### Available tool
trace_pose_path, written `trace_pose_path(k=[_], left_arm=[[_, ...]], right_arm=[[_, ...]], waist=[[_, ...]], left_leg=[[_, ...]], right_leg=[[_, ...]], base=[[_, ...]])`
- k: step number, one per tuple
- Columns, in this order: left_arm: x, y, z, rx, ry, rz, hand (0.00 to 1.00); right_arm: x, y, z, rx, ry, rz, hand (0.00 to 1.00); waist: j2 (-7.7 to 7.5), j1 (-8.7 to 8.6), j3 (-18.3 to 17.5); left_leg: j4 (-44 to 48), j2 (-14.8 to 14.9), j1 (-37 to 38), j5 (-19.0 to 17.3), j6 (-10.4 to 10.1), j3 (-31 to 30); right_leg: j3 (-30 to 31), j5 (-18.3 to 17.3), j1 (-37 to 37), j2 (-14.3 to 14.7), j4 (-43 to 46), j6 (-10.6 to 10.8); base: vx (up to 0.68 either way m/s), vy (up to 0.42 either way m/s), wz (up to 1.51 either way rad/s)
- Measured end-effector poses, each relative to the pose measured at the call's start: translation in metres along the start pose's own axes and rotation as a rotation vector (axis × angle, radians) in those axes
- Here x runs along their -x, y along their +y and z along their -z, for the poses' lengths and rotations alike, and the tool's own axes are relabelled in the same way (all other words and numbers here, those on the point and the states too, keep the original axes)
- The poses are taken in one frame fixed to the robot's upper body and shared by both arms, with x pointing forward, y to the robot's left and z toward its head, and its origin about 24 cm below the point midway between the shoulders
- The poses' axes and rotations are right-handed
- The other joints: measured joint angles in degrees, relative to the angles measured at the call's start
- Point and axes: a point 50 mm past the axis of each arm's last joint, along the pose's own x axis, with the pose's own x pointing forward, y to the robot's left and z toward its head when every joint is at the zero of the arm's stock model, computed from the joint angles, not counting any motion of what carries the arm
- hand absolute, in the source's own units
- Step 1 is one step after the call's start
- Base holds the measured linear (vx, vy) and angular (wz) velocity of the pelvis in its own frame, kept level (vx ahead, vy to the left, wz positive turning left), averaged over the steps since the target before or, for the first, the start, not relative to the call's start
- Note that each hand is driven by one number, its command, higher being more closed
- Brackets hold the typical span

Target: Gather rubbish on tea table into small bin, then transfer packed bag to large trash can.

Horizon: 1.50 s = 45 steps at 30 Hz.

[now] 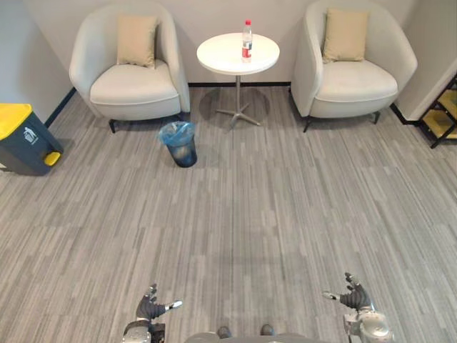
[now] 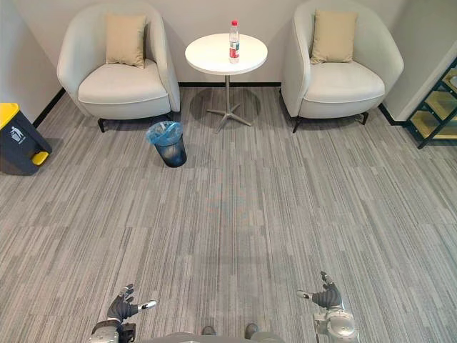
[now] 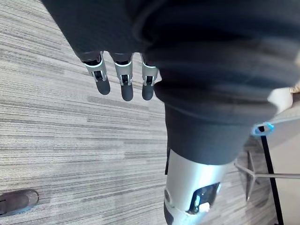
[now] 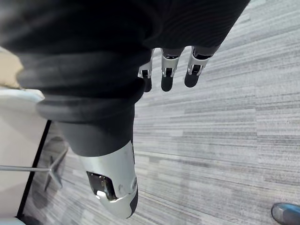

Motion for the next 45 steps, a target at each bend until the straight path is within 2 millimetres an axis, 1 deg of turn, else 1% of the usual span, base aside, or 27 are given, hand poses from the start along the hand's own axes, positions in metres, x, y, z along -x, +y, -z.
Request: trace_pose_path(k=[1,2,6,12,17,21,23,25,28,29,31,32,33,34,35,36,37,38,39,40,41,42,43,44,45], left_arm=[[0.002,0.001,0.002,0.000,0.002,-0.001,0.00],[0.003,0.001,0.004,-0.001,0.007,-0.002,0.00],[0.005,0.001,0.007,-0.002,0.016,-0.003,0.00],[0.005,0.001,0.008,-0.001,0.017,-0.003,0.00],[0.004,0.001,0.002,0.000,-0.008,-0.004,0.00],[0.003,0.001,-0.003,0.003,-0.025,-0.005,0.00],[0.003,0.001,-0.007,0.007,-0.046,-0.007,0.00],[0.002,0.001,-0.011,0.011,-0.062,-0.006,0.00],[0.002,-0.002,-0.019,0.033,-0.093,-0.004,0.00],[0.003,-0.001,-0.024,0.037,-0.114,-0.005,0.00],[0.003,-0.001,-0.029,0.039,-0.139,-0.007,0.00],[0.003,-0.001,-0.032,0.046,-0.149,-0.009,0.00],[0.002,0.000,-0.036,0.054,-0.158,-0.011,0.00],[0.002,0.002,-0.038,0.049,-0.164,-0.016,0.00],[0.001,0.004,-0.041,0.036,-0.173,-0.026,0.00],[0.001,0.006,-0.042,0.029,-0.176,-0.028,0.00],[0.000,0.006,-0.044,0.029,-0.181,-0.030,0.00],[-0.002,0.007,-0.051,0.028,-0.201,-0.036,0.00],[-0.006,0.004,-0.064,0.040,-0.234,-0.039,0.00],[-0.009,0.001,-0.072,0.044,-0.256,-0.036,0.00],[-0.010,0.000,-0.075,0.043,-0.266,-0.032,0.00],[-0.012,-0.003,-0.084,0.034,-0.289,-0.020,0.00],[-0.013,-0.007,-0.085,0.040,-0.291,-0.014,0.00],[-0.014,-0.010,-0.088,0.045,-0.296,-0.007,0.00],[-0.015,-0.015,-0.092,0.053,-0.302,0.006,0.00]], right_arm=[[0.000,0.000,-0.001,0.001,-0.005,-0.001,0.00],[0.000,0.001,-0.003,0.004,-0.011,-0.004,0.00],[0.000,0.005,-0.002,0.017,-0.010,-0.021,0.00],[-0.001,0.005,-0.004,0.015,-0.013,-0.020,0.00],[-0.001,0.004,-0.004,-0.001,-0.010,-0.014,0.00],[-0.003,0.001,-0.007,-0.029,-0.015,0.006,0.00],[-0.006,-0.001,-0.012,-0.061,-0.029,0.021,0.00],[-0.008,-0.001,-0.018,-0.072,-0.039,0.022,0.00],[-0.011,0.000,-0.024,-0.077,-0.051,0.026,0.00],[-0.013,0.001,-0.029,-0.084,-0.062,0.035,0.00],[-0.014,0.001,-0.031,-0.096,-0.069,0.036,0.00],[-0.014,0.003,-0.032,-0.111,-0.071,0.034,0.00],[-0.014,0.007,-0.035,-0.127,-0.080,0.025,0.00],[-0.013,0.010,-0.037,-0.130,-0.084,0.017,0.00],[-0.013,0.014,-0.039,-0.137,-0.089,0.007,0.00],[-0.013,0.016,-0.040,-0.129,-0.092,0.001,0.00],[-0.013,0.016,-0.040,-0.126,-0.094,-0.001,0.00],[-0.014,0.016,-0.043,-0.122,-0.102,-0.003,0.00],[-0.014,0.013,-0.050,-0.122,-0.131,0.004,0.00],[-0.016,0.008,-0.056,-0.114,-0.154,0.011,0.00],[-0.016,0.006,-0.059,-0.110,-0.164,0.014,0.00],[-0.015,0.003,-0.060,-0.103,-0.174,0.028,0.00],[-0.015,0.000,-0.059,-0.094,-0.171,0.036,0.00],[-0.018,0.000,-0.068,-0.095,-0.193,0.037,0.00],[-0.019,0.001,-0.074,-0.098,-0.209,0.035,0.00]], waist=[[0.00,-0.67,0.0],[0.00,-0.82,0.0],[0.06,-0.86,0.0],[0.18,-0.80,-0.1],[0.39,-0.85,-0.3],[0.58,-0.88,-0.2],[0.53,-0.82,-0.1],[0.69,-0.69,0.3],[1.00,-0.18,0.8],[0.99,0.79,1.0],[0.61,0.80,1.4],[0.21,0.68,2.0],[0.05,0.73,2.9],[-0.20,0.65,3.5],[-0.75,0.31,4.5],[-0.27,0.29,5.1],[-0.31,0.10,5.2],[-0.52,-0.78,5.6],[0.36,-1.81,6.3],[0.71,-2.67,6.6],[1.30,-2.81,6.9],[1.49,-2.98,7.1],[2.45,-3.10,7.4],[3.81,-2.60,7.7],[3.78,-2.73,8.0]], left_leg=[[-0.1,0.0,-0.1,-0.1,0.1,-0.1],[-0.1,0.0,-0.1,-0.1,0.1,0.0],[-0.2,0.0,-0.1,-0.1,0.1,0.1],[-0.8,0.5,0.1,0.0,0.1,0.6],[-1.1,0.8,0.1,-0.1,0.0,0.6],[-0.8,0.9,-0.2,-0.4,-0.5,0.7],[0.8,0.9,-1.7,-1.3,-1.4,0.9],[2.7,1.1,-3.3,-2.4,-0.1,1.3],[6.6,1.4,-6.0,-5.4,0.5,2.4],[9.4,1.6,-8.0,-7.7,1.0,3.4],[12.8,1.3,-9.5,-10.3,1.7,3.8],[13.7,0.7,-9.3,-12.1,2.6,3.7],[15.0,0.6,-8.8,-13.6,3.0,3.6],[15.3,0.5,-8.2,-14.2,3.2,3.5],[15.6,0.4,-6.3,-15.6,3.5,3.3],[15.6,0.7,-4.6,-16.9,3.6,2.9],[15.5,1.0,-3.9,-17.4,3.4,2.5],[14.8,1.6,-2.2,-18.1,2.9,1.3],[13.0,2.9,0.1,-18.8,2.2,-0.4],[11.4,4.1,1.8,-18.9,1.5,-1.8],[10.3,4.8,3.0,-18.8,0.7,-2.5],[10.3,5.7,4.5,-18.7,-1.3,-3.9],[11.5,7.1,5.3,-18.9,-2.5,-4.3],[14.6,9.2,5.1,-17.7,-5.2,-4.2],[21.5,9.2,2.4,-12.0,-7.7,-4.6]], right_leg=[[-0.3,0.0,0.0,0.0,0.1,0.0],[-0.2,0.0,-0.1,0.0,0.1,0.0],[-0.2,0.2,-0.2,0.0,0.0,-0.2],[-0.1,0.4,-0.2,0.5,-0.6,-0.4],[-0.2,0.4,-0.1,0.9,-0.8,-0.4],[-0.1,0.2,-0.3,1.0,-0.7,-0.2],[0.5,-0.1,-1.4,0.8,0.1,-0.2],[0.9,-0.8,-2.8,0.8,1.4,-0.5],[1.9,-3.0,-5.9,0.8,4.7,0.1],[2.6,-5.6,-8.7,0.7,9.2,0.7],[2.6,-9.5,-12.0,-0.2,15.9,2.6],[2.2,-11.0,-14.7,-1.1,23.3,4.1],[0.7,-11.0,-19.3,-1.9,33.8,4.8],[-0.1,-11.4,-21.7,-2.6,38.6,5.4],[-1.9,-12.5,-24.4,-3.5,44.0,4.2],[-4.3,-13.5,-26.3,-4.1,43.5,3.3],[-5.3,-13.8,-27.1,-4.2,42.0,3.4],[-6.3,-13.8,-28.9,-4.3,38.4,3.5],[-7.2,-12.2,-32.3,-3.9,33.4,3.7],[-7.8,-9.2,-33.9,-2.7,28.4,3.1],[-7.8,-6.3,-34.0,-2.1,23.7,2.6],[-7.7,3.0,-34.4,-1.5,20.3,0.1],[-7.9,3.9,-34.3,-0.9,22.4,-3.6],[-9.6,2.9,-34.4,-0.4,25.6,-5.0],[-10.4,1.6,-33.6,-1.2,29.0,-6.8]], base=[[-0.04,-0.001,0.04],[-0.05,-0.001,0.03],[-0.04,-0.006,-0.01],[0.01,-0.014,-0.03],[0.03,-0.029,-0.03],[0.01,-0.008,0.00],[0.00,0.001,-0.05],[0.00,0.019,-0.10],[0.00,0.035,-0.21],[0.04,0.058,-0.32],[0.08,0.065,-0.18],[0.15,0.061,-0.07],[0.17,0.050,-0.03],[0.24,0.030,-0.01],[0.25,0.017,-0.01],[0.36,0.023,0.01],[0.43,0.011,0.26],[0.70,-0.053,0.68],[0.67,-0.093,0.85],[0.61,-0.112,0.79],[0.71,-0.128,0.69],[0.73,-0.139,0.55],[0.76,-0.144,0.31],[0.62,-0.156,0.21],[0.78,-0.200,0.36]])
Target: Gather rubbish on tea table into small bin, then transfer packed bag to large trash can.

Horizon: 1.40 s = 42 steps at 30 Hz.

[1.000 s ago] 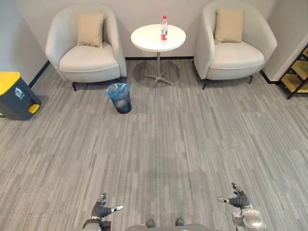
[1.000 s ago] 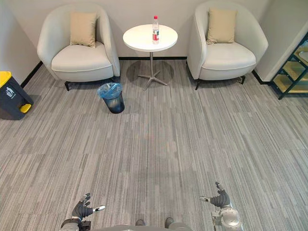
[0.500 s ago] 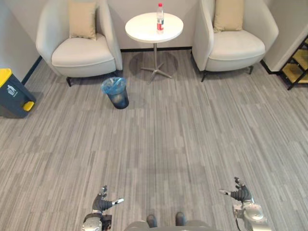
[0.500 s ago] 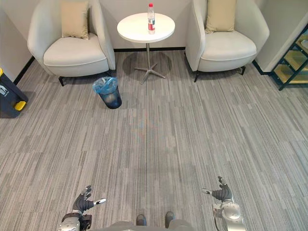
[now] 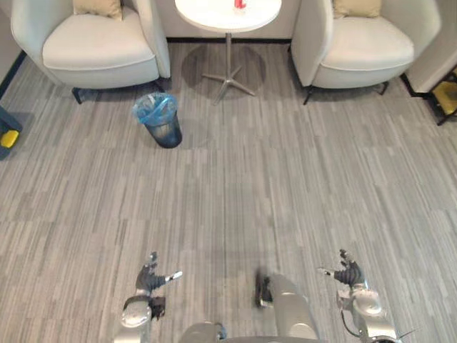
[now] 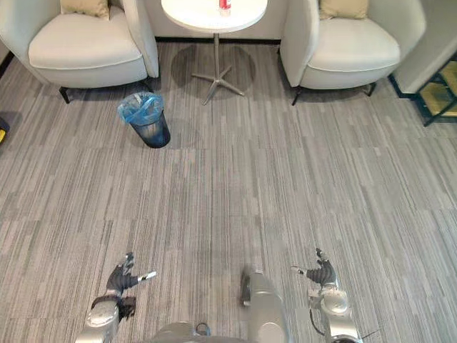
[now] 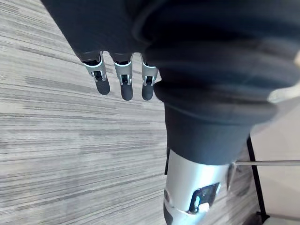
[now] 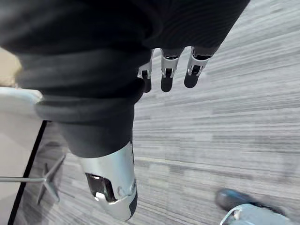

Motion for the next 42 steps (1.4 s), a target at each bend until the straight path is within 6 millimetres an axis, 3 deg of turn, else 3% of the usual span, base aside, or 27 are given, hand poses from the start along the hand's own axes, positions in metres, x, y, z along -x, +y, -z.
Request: trace_pose_path(k=[2,3,4,6,8,10,12,13,14,15,16,17,18,20,21,22,24,26,27,28,30,31,33,35,37,40,42], left_arm=[[0.003,-0.009,0.003,0.028,0.008,0.013,0.00],[0.012,-0.004,0.018,0.023,0.047,0.005,0.00],[0.014,-0.004,0.022,0.037,0.061,-0.003,0.00],[0.014,0.000,0.022,0.037,0.069,-0.015,0.00],[0.015,-0.005,0.022,0.036,0.064,0.004,0.00],[0.017,-0.010,0.023,0.034,0.070,0.026,0.00],[0.021,-0.014,0.029,0.044,0.087,0.043,0.00],[0.025,-0.013,0.034,0.043,0.105,0.042,0.00],[0.024,-0.010,0.036,0.030,0.114,0.036,0.00],[0.021,-0.006,0.032,0.015,0.101,0.031,0.00],[0.019,-0.009,0.029,0.017,0.090,0.040,0.00],[0.018,-0.011,0.028,0.022,0.085,0.043,0.00],[0.018,-0.011,0.029,0.019,0.092,0.040,0.00],[0.017,-0.009,0.030,0.007,0.099,0.037,0.00],[0.017,-0.009,0.029,-0.002,0.094,0.036,0.00],[0.016,-0.008,0.028,-0.005,0.092,0.029,0.00],[0.014,-0.006,0.025,-0.018,0.082,0.030,0.00],[0.009,-0.009,0.020,-0.017,0.074,0.036,0.00],[0.008,-0.009,0.019,-0.016,0.068,0.037,0.00],[0.008,-0.007,0.019,-0.021,0.069,0.034,0.00],[0.008,-0.004,0.019,-0.031,0.070,0.028,0.00],[0.009,-0.011,0.023,-0.012,0.086,0.036,0.00],[0.009,-0.013,0.023,-0.003,0.089,0.036,0.00],[0.010,-0.019,0.024,0.016,0.093,0.047,0.00],[0.013,-0.028,0.027,0.020,0.102,0.071,0.00],[0.016,-0.040,0.028,0.043,0.106,0.097,0.00],[0.017,-0.046,0.030,0.027,0.117,0.124,0.00]], right_arm=[[0.001,0.000,0.001,0.013,-0.001,-0.006,0.00],[0.004,0.009,0.001,0.008,-0.011,-0.030,0.00],[0.002,0.011,-0.002,0.001,-0.021,-0.033,0.00],[-0.001,0.026,-0.010,-0.064,-0.044,-0.055,0.00],[-0.002,0.032,-0.014,-0.081,-0.052,-0.067,0.00],[-0.004,0.025,-0.016,-0.068,-0.062,-0.054,0.00],[-0.007,0.014,-0.020,-0.063,-0.072,-0.022,0.00],[-0.007,0.012,-0.018,-0.057,-0.067,-0.020,0.00],[-0.005,0.020,-0.012,-0.074,-0.039,-0.034,0.00],[-0.003,0.022,-0.005,-0.078,-0.013,-0.037,0.00],[-0.001,0.020,-0.001,-0.079,0.001,-0.030,0.00],[0.000,0.020,0.003,-0.080,0.016,-0.028,0.00],[0.000,0.024,0.005,-0.070,0.026,-0.042,0.00],[0.002,0.032,0.007,-0.061,0.034,-0.069,0.00],[0.002,0.036,0.008,-0.062,0.036,-0.082,0.00],[0.003,0.037,0.007,-0.061,0.035,-0.086,0.00],[0.002,0.040,0.006,-0.052,0.029,-0.098,0.00],[0.004,0.036,0.011,-0.042,0.048,-0.090,0.00],[0.004,0.035,0.012,-0.041,0.051,-0.088,0.00],[0.005,0.036,0.012,-0.043,0.052,-0.088,0.00],[0.006,0.036,0.015,-0.044,0.057,-0.086,0.00],[0.005,0.030,0.014,-0.039,0.056,-0.072,0.00],[0.002,0.028,-0.005,-0.065,-0.021,-0.056,0.00],[0.004,0.028,-0.016,-0.080,-0.079,-0.044,0.00],[0.008,0.028,-0.024,-0.106,-0.138,-0.031,0.00],[0.008,0.022,-0.044,-0.137,-0.242,-0.010,0.00],[0.010,0.018,-0.042,-0.138,-0.241,0.003,0.00]], waist=[[-0.89,-0.60,0.9],[-1.19,0.59,0.3],[0.61,0.85,0.8],[-1.45,2.57,2.0],[-4.98,5.07,3.6],[-5.50,5.71,3.4],[-2.92,7.03,2.1],[-1.56,7.09,1.2],[-4.23,7.68,0.0],[-6.69,6.52,-1.7],[-6.94,6.38,-1.9],[-7.05,6.28,-1.9],[-6.97,6.39,-1.9],[-6.69,6.07,-1.8],[-6.25,5.19,-1.7],[-5.99,4.86,-1.8],[-5.58,3.57,-1.8],[-4.62,2.61,-1.0],[-4.42,2.44,-1.1],[-4.59,1.77,-1.2],[-6.57,1.84,-2.0],[-4.42,1.95,-2.4],[-3.52,1.93,-2.6],[-3.46,2.03,-2.3],[-3.99,2.43,-2.1],[-3.70,3.39,-2.3],[-1.68,3.13,-2.5]], left_leg=[[15.3,0.2,-4.2,17.4,3.7,0.9],[28.1,3.5,-7.7,19.3,5.0,3.1],[37.3,7.3,-11.3,14.0,6.4,4.9],[44.7,7.8,-19.3,7.4,7.5,7.4],[37.8,3.2,-29.4,2.8,7.5,9.3],[24.0,-0.4,-33.7,2.9,6.8,10.3],[-2.7,-3.3,-35.8,11.1,6.2,9.5],[-6.3,-3.3,-36.1,15.0,8.1,8.5],[-1.6,-5.5,-36.7,18.4,12.7,8.2],[0.4,-8.5,-36.6,14.9,13.8,9.0],[1.1,-9.4,-35.7,13.4,14.4,9.1],[2.8,-10.3,-33.0,9.8,15.0,9.1],[3.5,-10.8,-29.0,6.7,15.1,9.2],[1.8,-11.2,-21.6,3.9,15.1,8.6],[-1.2,-11.2,-16.4,3.1,15.0,7.8],[-2.9,-11.2,-14.1,3.0,14.9,7.3],[-7.1,-10.8,-8.4,2.6,14.3,5.6],[-8.4,-9.1,-3.4,2.4,13.9,3.9],[-8.5,-8.6,-2.6,2.1,13.1,3.1],[-8.6,-8.0,-1.3,1.0,10.8,1.6],[-8.4,-8.3,1.2,-1.9,7.0,0.6],[-7.3,-5.9,1.6,-2.5,6.1,-0.8],[2.1,-3.7,-2.8,-1.4,4.4,-1.8],[15.9,-1.1,-8.2,0.4,2.7,-0.7],[21.2,1.6,-9.9,-1.0,4.4,2.9],[12.1,2.2,-13.4,-1.5,4.6,5.4],[-1.5,2.7,-14.4,3.8,2.5,4.9]], right_leg=[[-1.4,-3.5,5.6,-0.3,2.6,-0.9],[-0.1,-6.0,14.2,2.6,-8.6,-0.3],[0.4,-6.5,18.9,5.4,-11.3,-1.4],[3.1,-7.7,26.1,5.9,-15.1,-2.1],[5.5,-7.7,35.8,3.6,-22.3,-2.0],[6.9,-8.5,39.7,2.2,-24.8,-0.7],[10.0,-11.3,44.8,2.5,-26.4,2.0],[11.2,-12.3,46.0,3.3,-26.0,3.0],[12.9,-15.6,46.0,0.6,-21.9,3.9],[13.0,-15.8,43.0,-2.4,-13.9,5.2],[13.5,-14.7,41.5,-3.3,-8.9,7.7],[15.9,-11.1,38.3,-4.0,2.5,16.3],[17.4,-10.4,34.4,-3.7,15.1,22.4],[15.1,-10.9,28.1,-4.4,30.5,21.2],[10.8,-12.5,24.0,-5.7,34.6,16.1],[9.1,-13.0,21.9,-6.1,34.9,14.3],[5.7,-15.1,15.7,-6.1,30.1,11.2],[5.2,-15.4,12.5,-4.0,10.5,10.5],[6.0,-14.5,12.4,-3.1,4.6,10.9],[8.4,-9.4,12.6,-1.7,-7.6,11.0],[11.6,6.2,12.5,-1.7,-14.9,8.9],[10.1,4.8,12.6,-0.5,-12.7,6.6],[7.6,2.4,14.6,0.6,-14.2,4.9],[6.4,1.7,20.0,1.3,-17.8,3.9],[6.0,1.5,25.9,1.4,-20.9,3.5],[6.8,1.2,29.0,0.2,-23.8,3.9],[6.9,0.2,29.3,0.5,-23.4,5.8]], base=[[0.74,-0.251,0.35],[0.66,-0.305,-0.21],[0.81,-0.272,-0.51],[0.65,-0.104,-0.43],[0.78,-0.056,-0.33],[0.78,0.028,-0.51],[0.77,0.157,-0.70],[0.83,0.258,-0.71],[0.82,0.263,-0.19],[0.82,0.251,0.06],[0.81,0.224,0.37],[0.92,0.244,0.06],[0.90,0.232,-0.03],[0.65,0.137,-0.04],[0.46,0.080,0.06],[0.67,0.084,0.19],[0.54,0.014,0.36],[0.51,-0.072,0.56],[0.50,-0.118,0.64],[0.47,-0.146,0.73],[0.49,-0.191,0.65],[0.54,-0.255,0.41],[0.54,-0.291,0.43],[0.40,-0.210,0.42],[0.33,-0.117,0.21],[0.21,0.017,-0.15],[0.13,0.193,-0.03]])
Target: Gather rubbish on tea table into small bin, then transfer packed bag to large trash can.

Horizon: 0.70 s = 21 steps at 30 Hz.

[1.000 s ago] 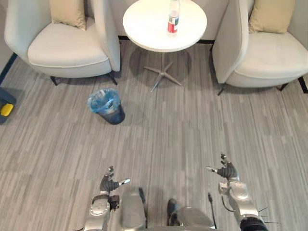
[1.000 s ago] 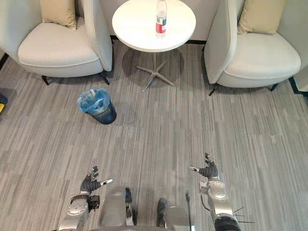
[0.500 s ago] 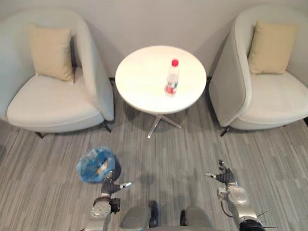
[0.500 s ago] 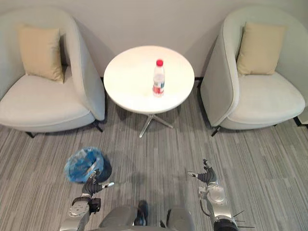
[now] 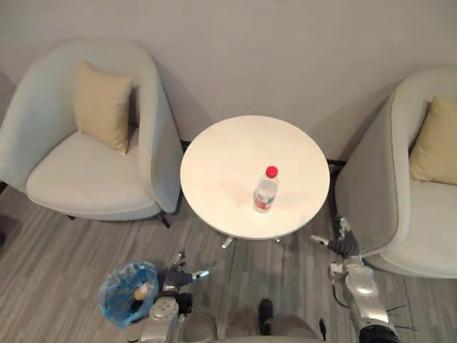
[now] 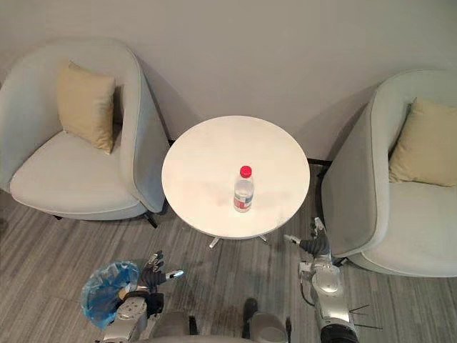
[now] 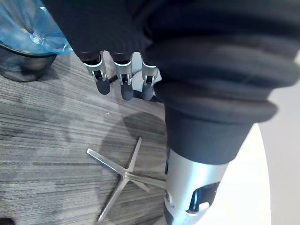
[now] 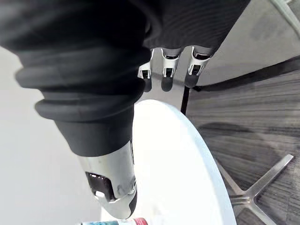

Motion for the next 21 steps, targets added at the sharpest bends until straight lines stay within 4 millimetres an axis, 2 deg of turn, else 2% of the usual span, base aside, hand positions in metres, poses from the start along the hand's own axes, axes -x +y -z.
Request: trace_pose_path(k=[1,2,3,6,7,12,21], left_arm=[[0.000,-0.001,0.002,-0.004,0.006,0.007,0.00],[0.002,0.001,0.005,-0.011,0.018,0.002,0.00],[0.004,0.003,0.010,-0.019,0.035,-0.001,0.00],[0.005,0.005,0.013,-0.041,0.041,-0.002,0.00],[0.007,0.010,0.017,-0.055,0.051,-0.013,0.00],[0.008,0.027,0.018,-0.094,0.053,-0.044,0.00],[0.010,0.031,0.021,-0.081,0.058,-0.064,0.00]], right_arm=[[0.002,-0.002,0.003,0.000,0.009,0.009,0.00],[0.007,0.002,0.007,-0.010,0.025,0.008,0.00],[0.009,0.005,0.003,-0.010,0.004,0.001,0.00],[0.007,0.006,-0.010,-0.007,-0.053,-0.005,0.00],[0.005,0.014,-0.016,-0.003,-0.078,-0.037,0.00],[0.001,0.046,-0.030,0.043,-0.134,-0.185,0.00],[-0.016,0.063,-0.059,0.039,-0.226,-0.200,0.00]], waist=[[0.47,0.06,0.2],[-0.47,0.43,-0.2],[-0.96,0.02,-0.3],[-0.99,0.28,-0.4],[-1.21,0.45,-0.5],[-1.51,0.66,-0.7],[-1.64,1.26,-0.8]], left_leg=[[-0.9,0.1,0.2,3.4,0.3,-0.5],[-2.2,-1.1,1.5,3.3,0.4,0.3],[-3.3,-2.5,2.1,3.4,1.0,0.7],[-4.8,-4.4,3.1,3.4,2.2,2.6],[-5.7,-5.1,4.0,3.4,2.4,3.6],[-6.7,-6.3,4.3,3.3,3.3,4.9],[-8.0,-7.1,2.3,3.8,4.0,3.0]], right_leg=[[0.2,-0.4,0.3,0.2,0.1,0.6],[1.6,-0.7,0.5,-0.9,0.3,1.9],[2.0,-1.0,0.4,-2.4,0.5,2.7],[3.6,-1.1,0.1,-3.9,0.3,4.2],[4.6,-0.9,0.2,-4.6,-0.1,4.8],[5.6,0.0,0.3,-5.5,-2.3,5.8],[3.2,0.7,0.0,-5.6,-5.1,5.7]], base=[[0.11,0.234,-0.15],[0.09,0.183,-0.13],[0.07,0.176,-0.16],[0.04,0.137,-0.19],[0.04,0.106,-0.26],[0.05,0.061,-0.12],[0.03,-0.004,0.09]])
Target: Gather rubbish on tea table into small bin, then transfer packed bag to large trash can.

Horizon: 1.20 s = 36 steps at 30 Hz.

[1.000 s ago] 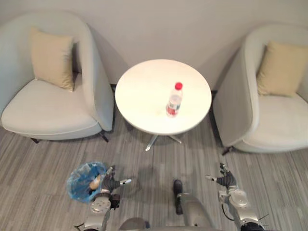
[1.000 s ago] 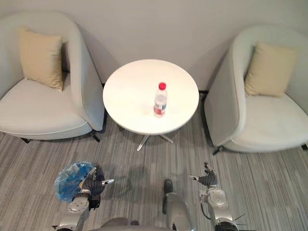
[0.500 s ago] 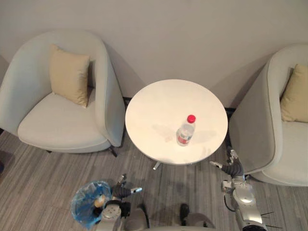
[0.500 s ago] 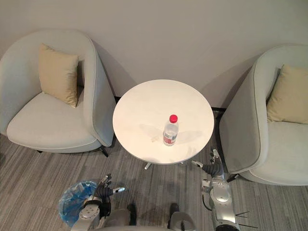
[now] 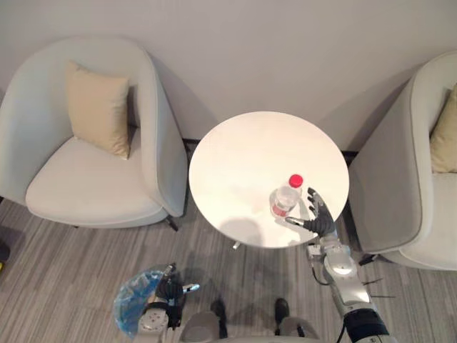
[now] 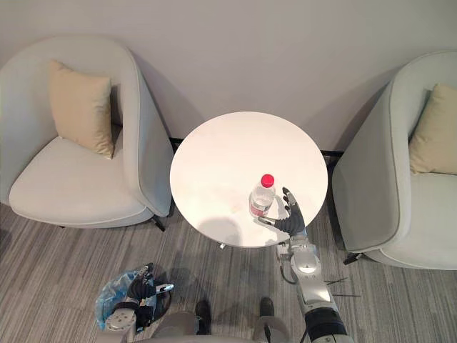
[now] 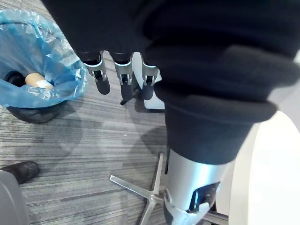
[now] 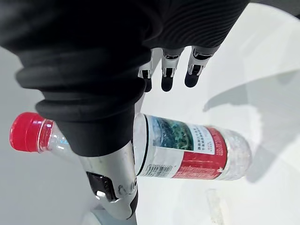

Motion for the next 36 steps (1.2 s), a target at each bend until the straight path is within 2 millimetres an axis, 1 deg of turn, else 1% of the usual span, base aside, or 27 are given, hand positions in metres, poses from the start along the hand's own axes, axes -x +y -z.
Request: trace_pose_path(k=[2,4,5,7,9,10,12,15,18,19,23,25,27,29,31,32,33,34,35,36], left_arm=[[0.000,-0.001,0.001,0.005,0.005,0.000,0.00],[0.001,0.000,0.004,0.020,0.014,-0.009,0.00],[0.003,0.002,0.008,0.034,0.026,-0.020,0.00],[0.005,0.004,0.012,0.040,0.038,-0.028,0.00],[0.008,0.005,0.017,0.049,0.055,-0.036,0.00],[0.008,0.005,0.018,0.053,0.060,-0.037,0.00],[0.008,0.005,0.018,0.062,0.062,-0.038,0.00],[0.008,0.003,0.019,0.068,0.065,-0.038,0.00],[0.008,0.002,0.018,0.081,0.062,-0.046,0.00],[0.008,0.003,0.018,0.093,0.057,-0.056,0.00],[0.008,0.004,0.018,0.112,0.061,-0.062,0.00],[0.008,0.004,0.018,0.113,0.060,-0.064,0.00],[0.008,0.005,0.018,0.129,0.059,-0.074,0.00],[0.008,0.005,0.018,0.132,0.058,-0.076,0.00],[0.008,0.003,0.018,0.135,0.057,-0.074,0.00],[0.008,0.001,0.018,0.141,0.056,-0.069,0.00],[0.008,0.000,0.016,0.142,0.050,-0.070,0.00],[0.008,0.000,0.016,0.143,0.048,-0.069,0.00],[0.008,-0.001,0.015,0.142,0.045,-0.065,0.00],[0.007,-0.003,0.012,0.144,0.032,-0.060,0.00]], right_arm=[[-0.006,0.000,0.000,-0.007,0.009,0.022,0.00],[-0.012,0.001,-0.001,-0.016,0.014,0.042,0.00],[-0.015,0.002,-0.005,-0.024,0.002,0.047,0.00],[-0.020,0.002,-0.009,-0.046,-0.010,0.056,0.00],[-0.028,0.001,-0.013,-0.055,-0.012,0.070,0.00],[-0.031,0.002,-0.014,-0.055,-0.014,0.069,1.00],[-0.042,0.004,-0.025,-0.058,-0.040,0.066,1.00],[-0.051,0.004,-0.034,-0.072,-0.056,0.087,1.00],[-0.059,0.003,-0.043,-0.100,-0.075,0.105,1.00],[-0.061,0.002,-0.047,-0.120,-0.081,0.110,1.00],[-0.061,0.003,-0.046,-0.127,-0.079,0.108,1.00],[-0.058,0.002,-0.047,-0.131,-0.091,0.111,1.00],[-0.051,-0.001,-0.052,-0.137,-0.128,0.115,1.00],[-0.043,-0.004,-0.056,-0.141,-0.164,0.117,1.00],[-0.030,-0.006,-0.058,-0.146,-0.203,0.117,1.00],[-0.022,-0.007,-0.060,-0.150,-0.233,0.116,1.00],[-0.015,-0.008,-0.064,-0.153,-0.265,0.115,1.00],[-0.013,-0.007,-0.066,-0.153,-0.279,0.114,1.00],[-0.008,-0.007,-0.070,-0.143,-0.309,0.111,1.00],[-0.003,-0.006,-0.073,-0.145,-0.336,0.106,1.00]], waist=[[0.02,0.85,0.0],[0.03,1.04,0.1],[0.03,1.23,0.3],[0.08,2.13,0.9],[0.10,2.36,1.7],[0.09,2.37,1.7],[0.22,2.37,3.3],[0.39,2.60,5.1],[0.44,3.75,5.3],[0.51,3.93,6.1],[0.54,4.03,6.4],[0.54,3.91,6.4],[0.54,3.78,6.4],[0.55,3.72,6.4],[0.60,3.50,6.4],[0.58,3.32,6.3],[0.63,2.79,6.3],[0.71,2.32,6.2],[0.81,1.82,6.1],[0.87,1.84,6.1]], left_leg=[[0.0,-0.1,-0.6,0.1,0.0,-0.6],[0.0,-0.2,-1.1,0.2,0.1,-1.4],[0.0,-0.4,-1.6,0.3,0.1,-2.0],[0.0,-0.4,-1.7,0.3,0.0,-2.3],[0.0,-0.5,-2.6,0.7,0.0,-2.9],[0.0,-0.5,-3.1,0.8,0.1,-3.0],[0.0,-0.7,-4.2,1.4,0.3,-3.8],[0.0,-0.8,-4.6,1.8,0.2,-4.1],[0.0,-0.8,-6.4,2.4,0.3,-4.1],[0.0,-0.9,-6.7,2.7,0.4,-4.3],[0.0,-1.0,-6.8,2.8,0.4,-4.5],[0.0,-1.0,-6.8,2.8,0.4,-4.6],[0.0,-1.1,-6.8,2.8,0.4,-4.8],[-0.1,-1.1,-6.5,2.9,0.4,-5.3],[-0.3,-1.2,-5.3,3.0,0.3,-6.4],[-0.6,-1.7,-4.6,3.2,0.3,-7.6],[-1.0,-2.3,-4.3,3.6,0.4,-9.4],[-1.2,-2.7,-4.4,4.0,0.4,-10.5],[-1.8,-3.4,-4.7,4.9,0.4,-12.9],[-2.4,-3.9,-5.3,5.9,0.3,-15.4]], right_leg=[[-0.6,0.0,-0.1,0.0,-0.2,0.0],[-1.2,0.0,-0.1,-0.1,-0.5,0.0],[-1.9,0.1,-0.1,-0.1,-0.8,0.0],[-2.1,0.1,0.0,-0.1,-0.9,0.0],[-2.6,0.1,-0.5,-0.2,-0.9,-0.1],[-2.8,0.2,-0.9,-0.2,-0.9,-0.2],[-3.5,0.6,-1.6,-0.3,-0.9,-0.2],[-3.6,1.0,-1.9,-0.3,-0.9,-0.2],[-3.5,1.6,-3.7,-0.3,-0.9,-0.3],[-3.6,1.7,-4.0,-0.3,-0.9,-0.4],[-3.7,1.8,-4.0,-0.4,-0.9,-0.4],[-3.7,1.8,-3.9,-0.4,-0.9,-0.3],[-3.9,1.8,-3.8,-0.4,-0.9,-0.3],[-4.4,1.8,-3.3,-0.4,-0.9,-0.3],[-5.4,1.6,-1.6,-0.4,-1.0,-0.3],[-6.5,1.0,-0.5,-0.6,-0.8,-0.3],[-8.3,-0.3,0.3,-1.1,-0.1,-0.3],[-9.4,-0.8,0.4,-1.3,0.5,-0.2],[-11.9,-1.9,0.7,-1.8,1.7,-0.3],[-14.6,-2.9,0.9,-2.2,2.6,-0.2]], base=[[0.02,-0.018,0.17],[0.02,-0.010,0.25],[0.02,-0.013,0.21],[0.01,-0.016,0.12],[-0.02,-0.021,0.11],[-0.03,-0.019,0.20],[-0.06,-0.016,0.17],[-0.07,-0.003,0.05],[-0.08,0.001,-0.01],[-0.08,-0.003,0.04],[-0.05,-0.003,0.04],[-0.02,-0.001,0.00],[-0.01,-0.008,0.05],[0.00,-0.012,0.13],[0.01,-0.017,0.27],[0.00,-0.038,0.57],[-0.02,-0.042,0.69],[-0.03,-0.052,0.97],[-0.05,-0.052,1.12],[-0.04,-0.063,1.19]])
